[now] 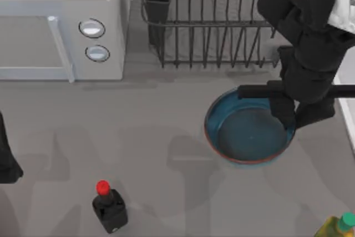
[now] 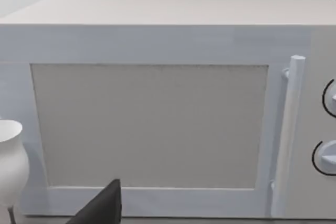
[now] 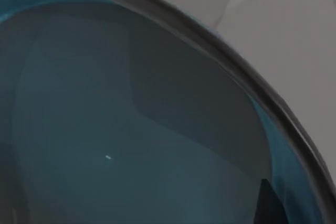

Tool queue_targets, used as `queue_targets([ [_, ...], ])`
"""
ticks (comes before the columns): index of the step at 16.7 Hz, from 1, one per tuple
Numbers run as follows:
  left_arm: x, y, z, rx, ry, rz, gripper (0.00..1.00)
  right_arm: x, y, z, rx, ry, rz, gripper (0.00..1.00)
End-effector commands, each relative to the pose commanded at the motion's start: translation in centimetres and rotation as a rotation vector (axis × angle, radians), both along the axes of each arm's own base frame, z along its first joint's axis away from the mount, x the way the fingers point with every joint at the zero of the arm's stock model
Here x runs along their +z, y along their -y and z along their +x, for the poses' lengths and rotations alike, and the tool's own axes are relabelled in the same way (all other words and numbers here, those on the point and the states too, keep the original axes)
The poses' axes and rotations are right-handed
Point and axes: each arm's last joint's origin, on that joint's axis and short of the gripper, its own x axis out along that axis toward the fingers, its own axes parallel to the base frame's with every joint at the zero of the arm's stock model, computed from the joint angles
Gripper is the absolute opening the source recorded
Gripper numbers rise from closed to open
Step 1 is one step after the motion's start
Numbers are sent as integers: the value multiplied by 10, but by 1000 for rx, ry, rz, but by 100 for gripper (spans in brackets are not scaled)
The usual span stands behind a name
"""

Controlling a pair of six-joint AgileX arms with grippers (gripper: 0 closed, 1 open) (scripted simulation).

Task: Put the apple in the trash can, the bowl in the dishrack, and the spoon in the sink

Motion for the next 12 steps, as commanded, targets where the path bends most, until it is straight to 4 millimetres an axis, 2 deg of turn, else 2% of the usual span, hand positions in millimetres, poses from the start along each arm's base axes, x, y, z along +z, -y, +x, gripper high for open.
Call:
queue_targets([
  [5, 0, 0, 0, 0, 0, 0, 100, 2, -1, 0, 3, 3, 1, 0],
  [7, 0, 0, 0, 0, 0, 0, 100, 7, -6, -1, 35, 60, -4, 0],
  [12, 0, 0, 0, 0, 0, 0, 100, 39, -43, -10, 207, 454, -41, 0],
])
